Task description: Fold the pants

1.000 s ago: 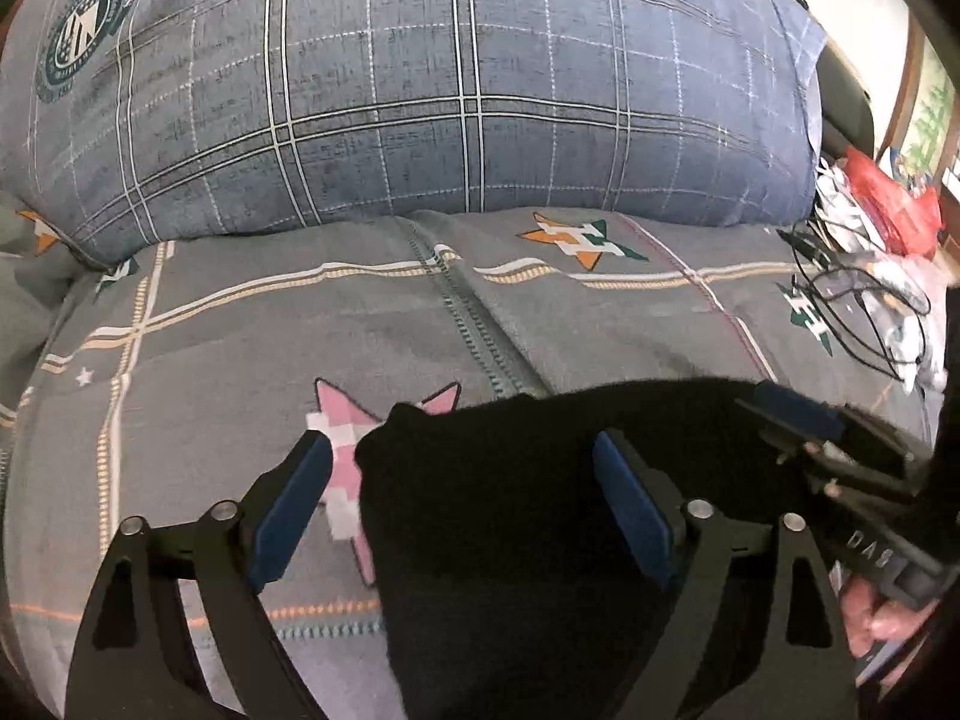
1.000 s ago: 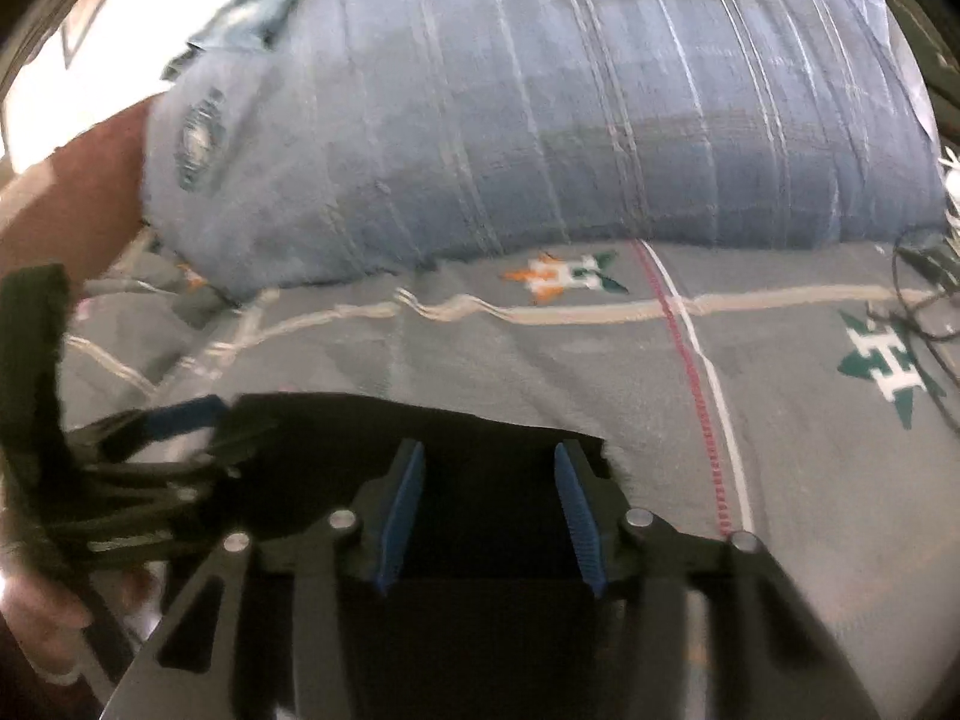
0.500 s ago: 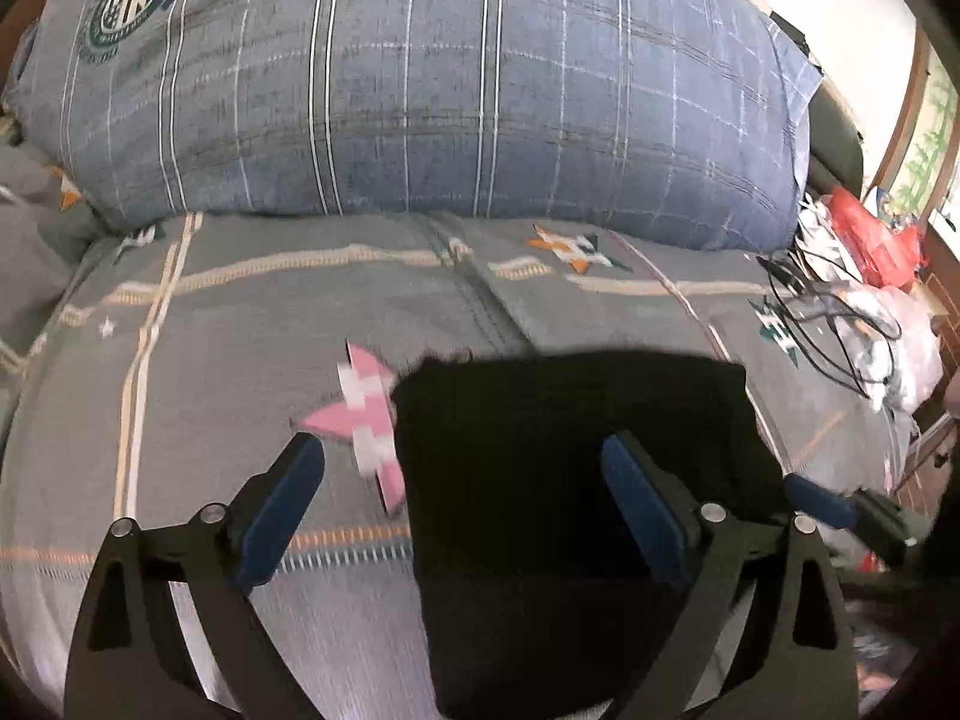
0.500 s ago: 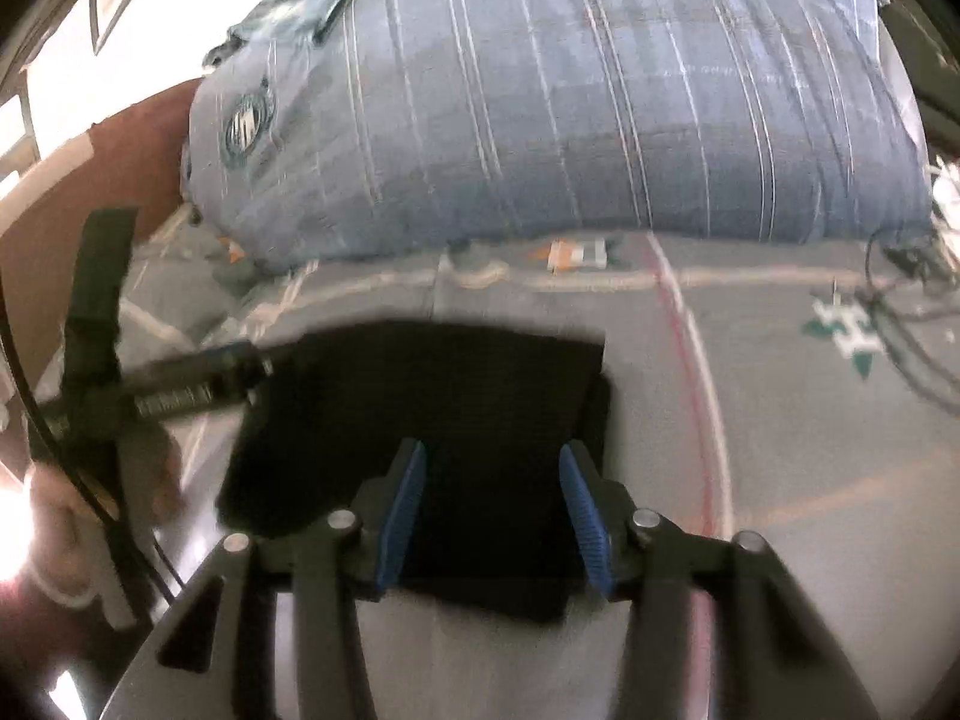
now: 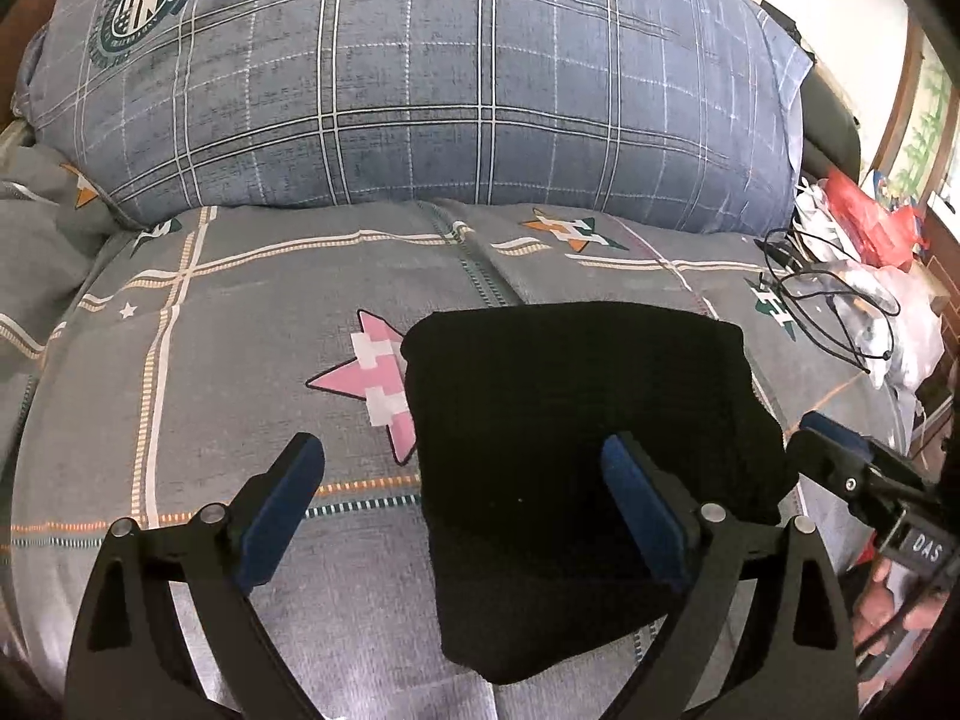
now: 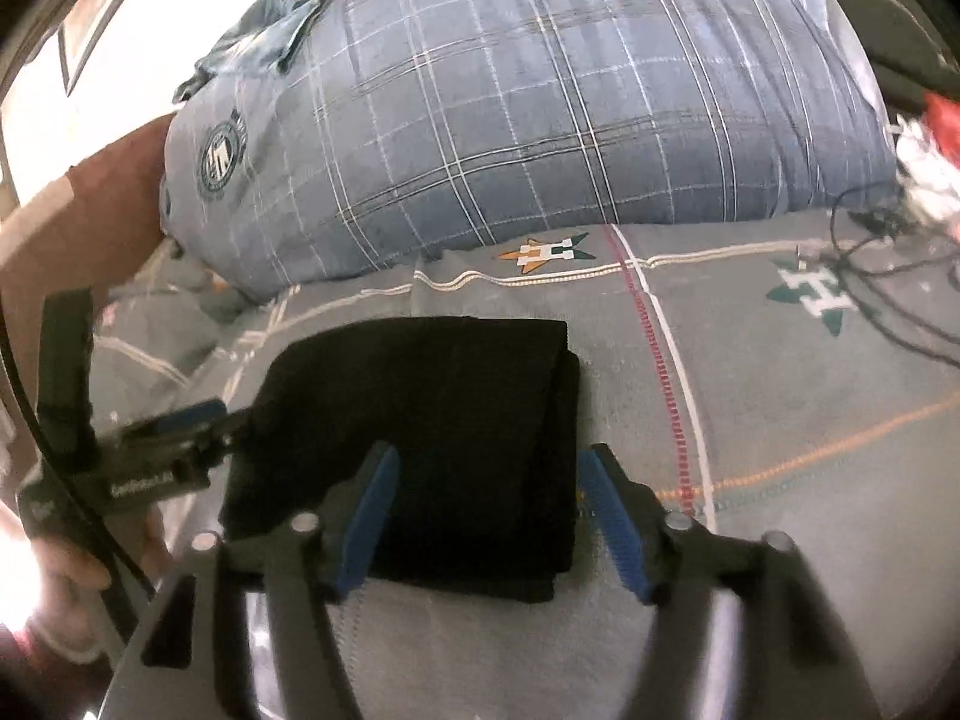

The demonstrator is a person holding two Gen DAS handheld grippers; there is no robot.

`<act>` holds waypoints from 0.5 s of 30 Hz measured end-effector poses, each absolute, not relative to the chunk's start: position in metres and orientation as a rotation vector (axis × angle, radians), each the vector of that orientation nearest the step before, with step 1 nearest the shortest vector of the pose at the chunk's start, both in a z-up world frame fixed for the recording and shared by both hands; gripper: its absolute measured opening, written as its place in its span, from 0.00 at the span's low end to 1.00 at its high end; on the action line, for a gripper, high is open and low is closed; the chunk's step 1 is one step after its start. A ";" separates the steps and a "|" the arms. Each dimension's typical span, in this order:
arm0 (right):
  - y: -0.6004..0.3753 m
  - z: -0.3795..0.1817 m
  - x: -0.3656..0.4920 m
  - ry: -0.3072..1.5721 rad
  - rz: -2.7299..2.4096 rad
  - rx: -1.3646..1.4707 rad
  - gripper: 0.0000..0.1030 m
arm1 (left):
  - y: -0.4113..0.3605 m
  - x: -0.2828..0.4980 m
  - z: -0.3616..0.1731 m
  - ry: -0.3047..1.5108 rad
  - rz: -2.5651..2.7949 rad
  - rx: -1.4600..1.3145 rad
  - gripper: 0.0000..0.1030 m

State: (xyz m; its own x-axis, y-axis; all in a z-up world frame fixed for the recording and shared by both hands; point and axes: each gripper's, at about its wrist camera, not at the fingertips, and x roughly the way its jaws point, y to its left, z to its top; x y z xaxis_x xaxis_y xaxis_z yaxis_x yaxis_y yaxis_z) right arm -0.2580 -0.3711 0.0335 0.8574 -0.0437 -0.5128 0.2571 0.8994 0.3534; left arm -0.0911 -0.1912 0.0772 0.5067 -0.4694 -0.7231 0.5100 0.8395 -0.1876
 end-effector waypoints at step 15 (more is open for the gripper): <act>-0.397 0.006 -0.240 0.571 -0.104 0.537 0.71 | -0.177 -0.075 0.062 0.945 -0.673 -0.045 0.92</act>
